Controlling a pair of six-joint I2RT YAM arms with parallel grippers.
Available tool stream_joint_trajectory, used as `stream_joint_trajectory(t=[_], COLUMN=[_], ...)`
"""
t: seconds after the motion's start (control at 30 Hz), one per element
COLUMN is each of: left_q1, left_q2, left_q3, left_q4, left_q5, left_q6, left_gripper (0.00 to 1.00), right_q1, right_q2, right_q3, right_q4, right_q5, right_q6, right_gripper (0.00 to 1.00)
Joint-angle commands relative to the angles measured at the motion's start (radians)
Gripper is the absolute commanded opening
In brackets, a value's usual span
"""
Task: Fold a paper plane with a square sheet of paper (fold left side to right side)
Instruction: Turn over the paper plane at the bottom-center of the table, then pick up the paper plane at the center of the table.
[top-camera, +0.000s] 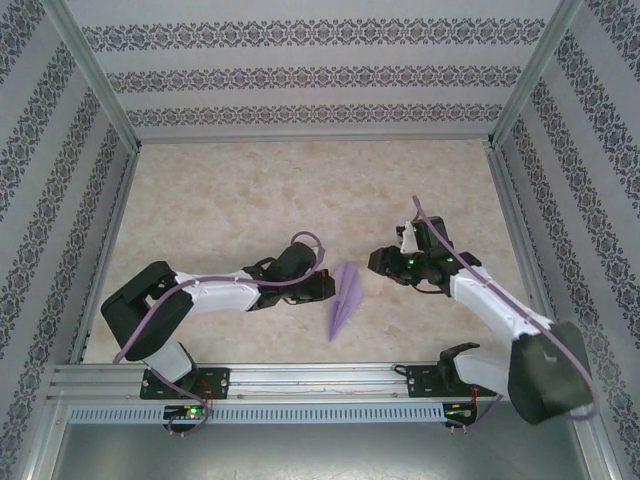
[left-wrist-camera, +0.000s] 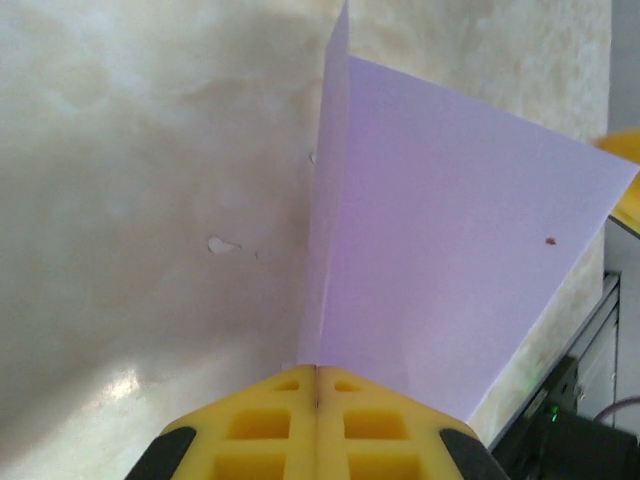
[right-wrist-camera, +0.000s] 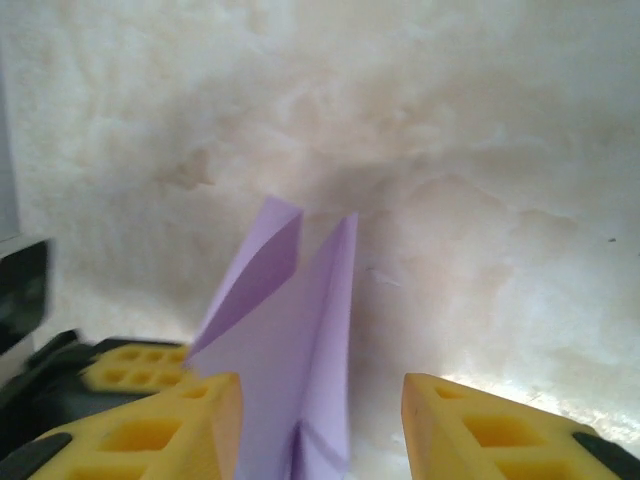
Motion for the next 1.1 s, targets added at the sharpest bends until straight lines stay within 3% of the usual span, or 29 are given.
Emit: stream_joint_trajectory(t=[0.0, 0.13, 0.3, 0.53, 1.07], left_q1=[0.006, 0.006, 0.006, 0.006, 0.006], left_q2=[-0.017, -0.016, -0.004, -0.007, 0.003], left_q3=[-0.038, -0.042, -0.043, -0.049, -0.042], left_q4=[0.170, 0.200, 0.213, 0.214, 0.208], left_q5=[-0.091, -0.136, -0.147, -0.155, -0.151], left_q6=[-0.151, -0.184, -0.206, -0.210, -0.208], left_gripper=[0.00, 0.00, 0.00, 0.00, 0.00], right_q1=[0.018, 0.097, 0.197, 0.237, 0.272], right_q2=[-0.072, -0.086, -0.042, 0.037, 0.167], right_q3=[0.006, -0.019, -0.015, 0.024, 0.073], right_q4=[-0.094, -0.054, -0.020, -0.021, 0.019], right_q5=[-0.045, -0.109, -0.075, -0.031, -0.018], right_q6=[0.012, 0.114, 0.158, 0.140, 0.115], right_gripper=[0.47, 0.46, 0.51, 0.56, 0.55])
